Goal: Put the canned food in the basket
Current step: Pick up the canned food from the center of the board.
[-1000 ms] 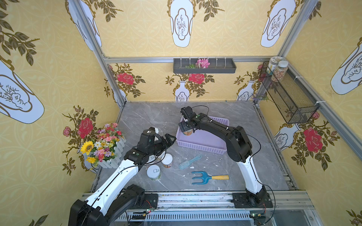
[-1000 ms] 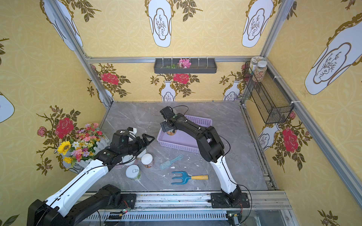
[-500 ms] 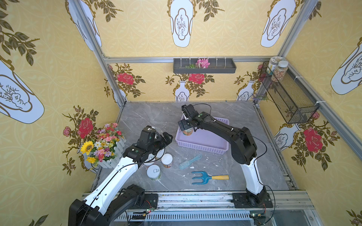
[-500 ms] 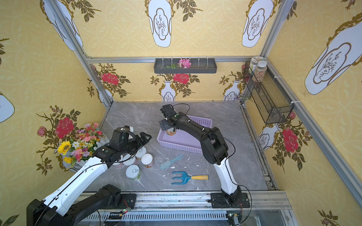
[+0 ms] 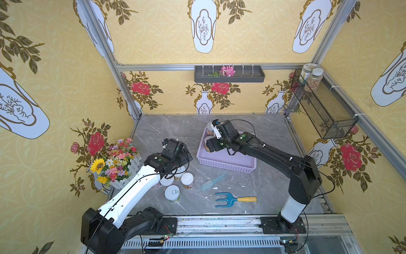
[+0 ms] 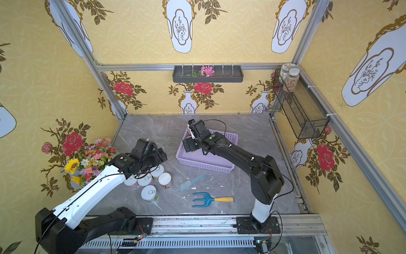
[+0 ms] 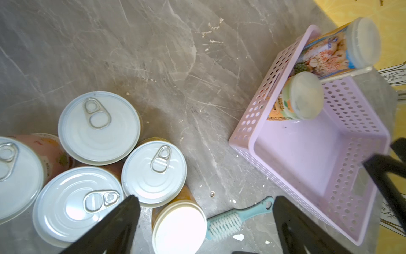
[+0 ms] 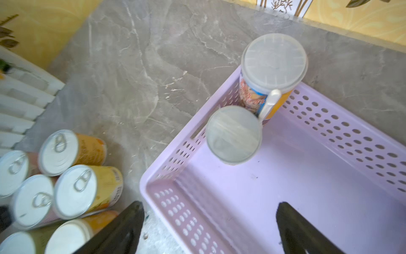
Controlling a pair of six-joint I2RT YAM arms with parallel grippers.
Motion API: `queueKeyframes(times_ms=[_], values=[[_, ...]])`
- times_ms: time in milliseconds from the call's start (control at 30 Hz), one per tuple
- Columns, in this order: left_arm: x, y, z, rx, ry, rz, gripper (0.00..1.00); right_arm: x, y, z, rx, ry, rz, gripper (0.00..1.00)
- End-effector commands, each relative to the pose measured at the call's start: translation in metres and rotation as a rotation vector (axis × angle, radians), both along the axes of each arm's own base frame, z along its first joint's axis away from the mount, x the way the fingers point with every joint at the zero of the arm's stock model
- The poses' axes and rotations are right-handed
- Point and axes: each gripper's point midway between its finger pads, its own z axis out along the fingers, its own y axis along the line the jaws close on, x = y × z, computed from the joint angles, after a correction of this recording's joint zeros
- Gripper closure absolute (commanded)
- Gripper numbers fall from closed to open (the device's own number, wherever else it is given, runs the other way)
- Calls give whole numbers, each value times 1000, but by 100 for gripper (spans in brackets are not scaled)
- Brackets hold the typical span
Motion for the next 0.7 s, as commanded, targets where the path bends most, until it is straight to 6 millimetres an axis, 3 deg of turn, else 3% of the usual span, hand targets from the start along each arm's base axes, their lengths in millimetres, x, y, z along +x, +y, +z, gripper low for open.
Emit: queueKeyframes(times_ms=[0, 200, 333, 500, 667], values=[[-4, 7, -11, 49, 48, 19, 0, -18, 10, 10, 82, -3, 40, 3], [-7, 6, -29, 69, 127, 17, 0, -59, 19, 12, 97, 42, 84, 3], [-20, 6, -40, 88, 203, 17, 0, -85, 25, 15, 95, 55, 107, 3], [-35, 10, -46, 121, 232, 18, 0, -102, 15, 9, 147, 102, 73, 3], [-42, -8, -50, 76, 260, -17, 0, -113, 2, 2, 157, 149, 74, 3]])
